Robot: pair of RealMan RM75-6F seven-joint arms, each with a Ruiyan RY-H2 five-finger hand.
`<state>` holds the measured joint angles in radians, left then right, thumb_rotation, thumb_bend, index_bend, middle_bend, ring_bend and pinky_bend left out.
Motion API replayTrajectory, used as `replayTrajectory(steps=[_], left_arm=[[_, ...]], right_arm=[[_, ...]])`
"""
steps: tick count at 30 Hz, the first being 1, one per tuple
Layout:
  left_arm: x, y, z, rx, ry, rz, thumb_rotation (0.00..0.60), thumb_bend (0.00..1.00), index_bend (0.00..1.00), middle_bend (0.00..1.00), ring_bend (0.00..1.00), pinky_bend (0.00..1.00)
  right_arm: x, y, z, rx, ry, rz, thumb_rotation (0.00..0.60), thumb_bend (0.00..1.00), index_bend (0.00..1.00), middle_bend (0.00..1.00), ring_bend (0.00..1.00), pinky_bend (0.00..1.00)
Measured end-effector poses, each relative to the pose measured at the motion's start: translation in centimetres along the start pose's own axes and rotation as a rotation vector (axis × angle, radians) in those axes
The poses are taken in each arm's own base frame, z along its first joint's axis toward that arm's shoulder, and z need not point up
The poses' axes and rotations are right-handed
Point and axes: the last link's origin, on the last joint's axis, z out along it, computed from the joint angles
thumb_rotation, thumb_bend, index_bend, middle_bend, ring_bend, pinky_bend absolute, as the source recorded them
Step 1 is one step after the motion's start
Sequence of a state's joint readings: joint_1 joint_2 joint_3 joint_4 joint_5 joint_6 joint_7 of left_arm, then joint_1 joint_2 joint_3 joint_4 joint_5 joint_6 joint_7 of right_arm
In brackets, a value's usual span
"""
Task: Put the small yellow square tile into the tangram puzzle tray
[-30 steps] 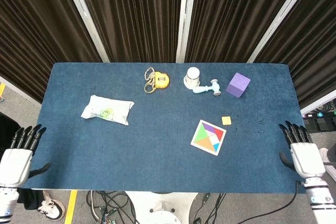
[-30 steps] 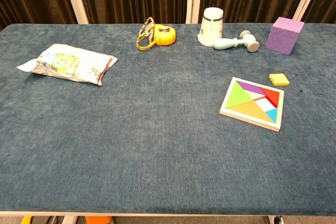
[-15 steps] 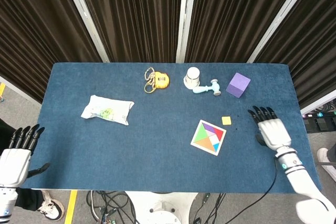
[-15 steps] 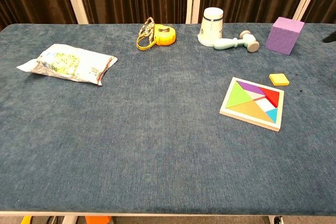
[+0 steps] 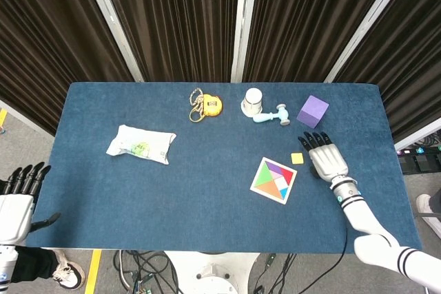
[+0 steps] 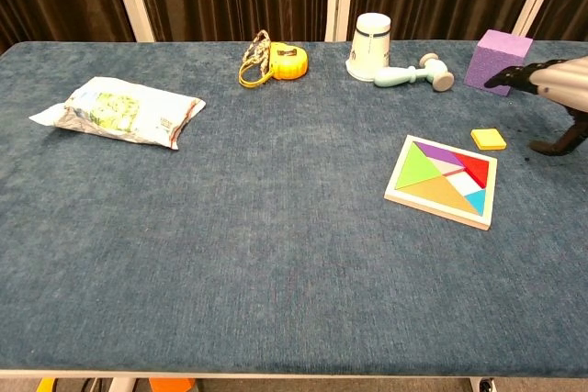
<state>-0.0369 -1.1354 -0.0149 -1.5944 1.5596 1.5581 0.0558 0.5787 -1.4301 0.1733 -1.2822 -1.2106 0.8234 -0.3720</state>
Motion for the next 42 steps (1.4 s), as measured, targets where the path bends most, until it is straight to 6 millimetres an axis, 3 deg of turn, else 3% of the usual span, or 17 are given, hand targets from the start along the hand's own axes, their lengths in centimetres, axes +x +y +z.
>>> replayTrajectory(steps=[15,27,42], left_arm=[[-0.2,-0.5,-0.2,0.009,-0.005,-0.009,0.6,0.0,0.08,0.04,0.0,0.05],[-0.3,-0.7,-0.2,0.012,-0.006,-0.011,0.6,0.0,0.08,0.04,0.0,0.05],[-0.6,-0.9,-0.3,0.018,-0.013,-0.018,0.6,0.0,0.08,0.04,0.0,0.05]], right_arm=[[-0.9,-0.9,1.2,-0.024,-0.026,0.039,0.6,0.28,0.02,0.0,0.0,0.0],[-1.3,-1.6,1.6,-0.015,-0.03,0.055,0.6,0.28,0.25,0.0,0.0,0.0],[-1.7,-1.7,1.5,-0.016,-0.032,0.052,0.6,0.28,0.36,0.0,0.0,0.0]])
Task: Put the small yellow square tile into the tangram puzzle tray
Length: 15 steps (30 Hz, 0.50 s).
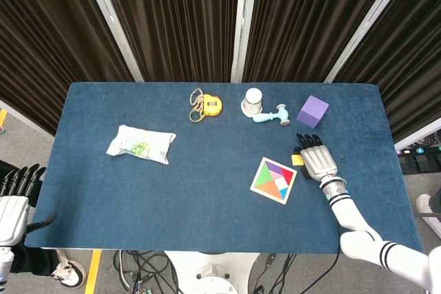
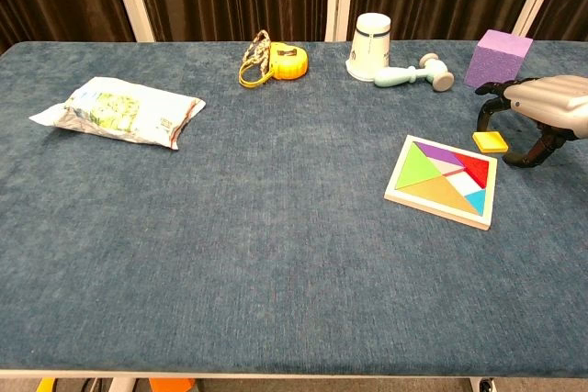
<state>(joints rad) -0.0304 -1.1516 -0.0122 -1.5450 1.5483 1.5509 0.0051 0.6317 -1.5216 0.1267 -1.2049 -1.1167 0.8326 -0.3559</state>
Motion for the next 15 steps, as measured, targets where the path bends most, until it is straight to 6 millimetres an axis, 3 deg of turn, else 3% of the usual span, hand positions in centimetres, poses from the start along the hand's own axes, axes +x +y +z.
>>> replayTrajectory(steps=[10,15], left_arm=[[0.01,0.02,0.04,-0.002,-0.002,-0.002,0.6,0.0,0.08,0.04,0.0,0.05],[0.07,0.04,0.03,-0.003,-0.001,-0.004,0.6,0.0,0.08,0.04,0.0,0.05]], right_arm=[[0.1,0.23,-0.1,-0.006,0.016,-0.004,0.6,0.3,0.51,0.0,0.0,0.0],[0.6,0.41,-0.42,-0.004,0.037,0.008,0.6,0.3,0.52,0.0,0.0,0.0]])
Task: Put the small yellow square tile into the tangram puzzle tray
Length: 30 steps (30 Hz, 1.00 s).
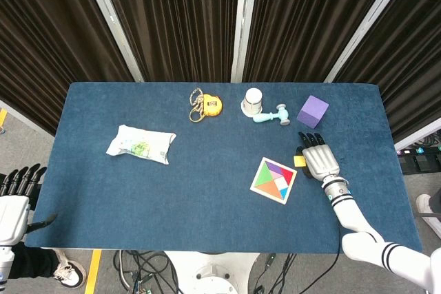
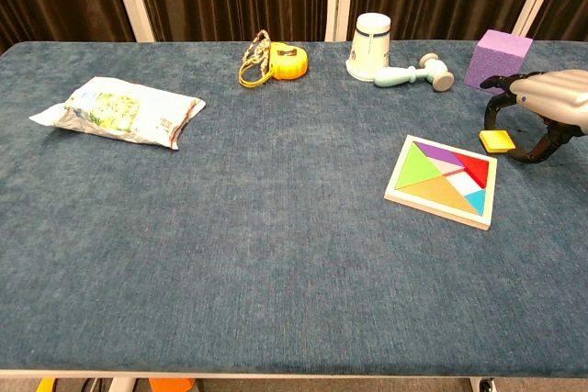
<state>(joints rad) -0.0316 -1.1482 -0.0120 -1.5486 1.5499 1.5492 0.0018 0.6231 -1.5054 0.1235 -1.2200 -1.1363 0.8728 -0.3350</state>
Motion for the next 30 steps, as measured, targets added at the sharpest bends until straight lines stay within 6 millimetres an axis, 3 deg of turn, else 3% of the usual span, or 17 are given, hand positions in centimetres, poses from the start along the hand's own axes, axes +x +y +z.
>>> replayTrajectory(steps=[11,19,30], left_arm=[[-0.1,0.2,0.0,-0.004,0.001,0.001,0.6,0.0,0.08,0.04,0.0,0.05],[-0.2,0.2,-0.1,-0.002,-0.005,0.003,0.6,0.0,0.08,0.04,0.0,0.05],[-0.6,-0.3,-0.1,0.014,-0.015,-0.007,0.6,0.0,0.08,0.04,0.0,0.05]], right_arm=[[2.7,-1.2,-2.5,0.116,0.053,0.022,0.6,0.3,0.54,0.0,0.0,0.0],[1.2,-2.7,-4.6,0.217,0.011,-0.023,0.6,0.29,0.54,0.0,0.0,0.0],[-0.2,-3.9,-4.2,0.242,-0.017,-0.023,0.6,0.29,0.54,0.0,0.0,0.0]])
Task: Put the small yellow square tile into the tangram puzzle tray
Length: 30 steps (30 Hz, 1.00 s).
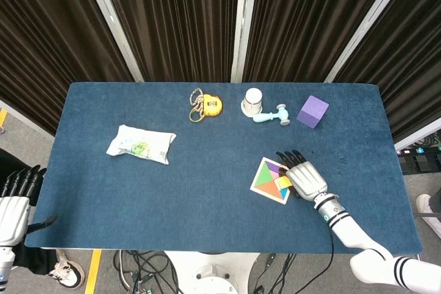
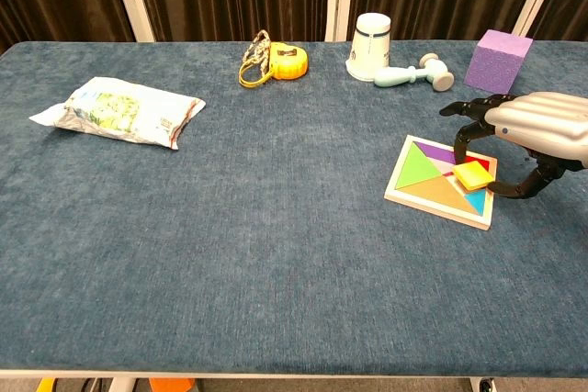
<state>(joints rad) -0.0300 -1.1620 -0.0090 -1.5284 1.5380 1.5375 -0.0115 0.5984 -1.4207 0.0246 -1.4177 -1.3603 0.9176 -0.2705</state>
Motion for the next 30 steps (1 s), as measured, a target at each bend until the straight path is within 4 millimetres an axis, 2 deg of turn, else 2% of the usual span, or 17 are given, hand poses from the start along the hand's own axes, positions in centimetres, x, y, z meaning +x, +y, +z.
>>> replayTrajectory(steps=[15,21,30], left_arm=[[-0.08,-0.39,-0.14,0.008,0.002,-0.007,0.6,0.0,0.08,0.04,0.0,0.05],[-0.02,-0.41,-0.17,0.007,0.004,-0.006,0.6,0.0,0.08,0.04,0.0,0.05],[-0.05,-0.45,-0.17,0.009,0.002,-0.006,0.6,0.0,0.09,0.04,0.0,0.05]], right_arm=[[0.16,-0.67,0.86,0.01,-0.004,-0.009,0.6,0.29,0.53,0.0,0.0,0.0],[-0.11,-0.93,0.88,0.015,-0.017,-0.011,0.6,0.28,0.48,0.0,0.0,0.0],[-0.23,-0.71,0.91,0.004,-0.041,-0.017,0.6,0.23,0.23,0.0,0.0,0.0]])
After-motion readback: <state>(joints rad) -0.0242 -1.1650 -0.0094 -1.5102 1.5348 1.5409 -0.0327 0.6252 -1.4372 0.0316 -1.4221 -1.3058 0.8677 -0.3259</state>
